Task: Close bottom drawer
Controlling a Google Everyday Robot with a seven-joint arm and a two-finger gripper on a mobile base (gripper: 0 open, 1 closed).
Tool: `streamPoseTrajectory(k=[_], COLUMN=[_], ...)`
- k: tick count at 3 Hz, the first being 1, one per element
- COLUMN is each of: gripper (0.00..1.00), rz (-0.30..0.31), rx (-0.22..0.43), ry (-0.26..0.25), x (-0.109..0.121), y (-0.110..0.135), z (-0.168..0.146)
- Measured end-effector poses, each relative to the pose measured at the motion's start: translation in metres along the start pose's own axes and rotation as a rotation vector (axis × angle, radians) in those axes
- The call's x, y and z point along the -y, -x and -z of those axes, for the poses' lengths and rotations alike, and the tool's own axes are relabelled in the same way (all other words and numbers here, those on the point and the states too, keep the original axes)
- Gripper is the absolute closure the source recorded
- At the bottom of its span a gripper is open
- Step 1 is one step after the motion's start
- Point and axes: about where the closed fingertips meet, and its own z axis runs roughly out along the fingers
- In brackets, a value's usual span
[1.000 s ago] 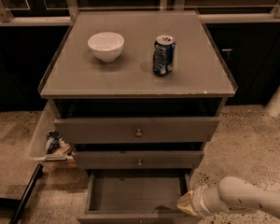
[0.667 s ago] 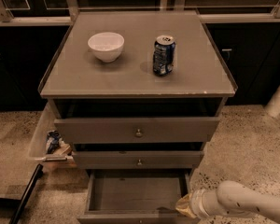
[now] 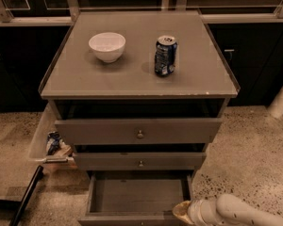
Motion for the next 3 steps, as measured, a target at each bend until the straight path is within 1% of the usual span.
streamPoseTrajectory(k=[1,2,3], gripper=[1.0,1.0,1.0], rz=[0.032,0.082,0.101], rx=[0.028,0.023,0.017], ry=[0.001,0.006,0.051], x=[-0.002,-0.012,-0.022], y=[-0.019,-0.031,-0.048], z=[-0.02,-0.024,-0.04])
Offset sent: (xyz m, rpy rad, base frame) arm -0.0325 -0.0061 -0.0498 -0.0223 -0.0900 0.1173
